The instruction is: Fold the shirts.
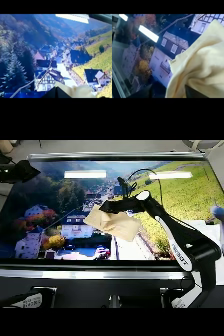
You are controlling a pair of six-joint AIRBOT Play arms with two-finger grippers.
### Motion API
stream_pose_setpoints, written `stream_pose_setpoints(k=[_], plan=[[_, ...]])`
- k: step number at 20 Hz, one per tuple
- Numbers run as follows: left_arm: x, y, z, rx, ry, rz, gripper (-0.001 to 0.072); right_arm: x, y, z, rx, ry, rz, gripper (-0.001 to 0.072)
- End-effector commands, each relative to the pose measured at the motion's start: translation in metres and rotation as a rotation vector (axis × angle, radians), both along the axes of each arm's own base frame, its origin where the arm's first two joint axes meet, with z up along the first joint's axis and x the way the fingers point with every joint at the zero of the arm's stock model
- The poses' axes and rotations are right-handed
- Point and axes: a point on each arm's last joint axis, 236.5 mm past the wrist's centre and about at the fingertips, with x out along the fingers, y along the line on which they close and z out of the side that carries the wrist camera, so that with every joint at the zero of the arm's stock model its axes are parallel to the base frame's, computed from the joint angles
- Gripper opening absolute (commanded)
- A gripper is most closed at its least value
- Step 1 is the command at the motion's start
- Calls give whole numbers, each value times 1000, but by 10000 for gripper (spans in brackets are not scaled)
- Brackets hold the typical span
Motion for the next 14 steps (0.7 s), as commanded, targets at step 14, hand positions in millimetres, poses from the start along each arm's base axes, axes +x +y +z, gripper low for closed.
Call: stream_pose_setpoints(k=[14], plan=[[-10, -4, -23, 75, 28, -51, 25, -85, -286, -75, -682, 312, 27, 555]])
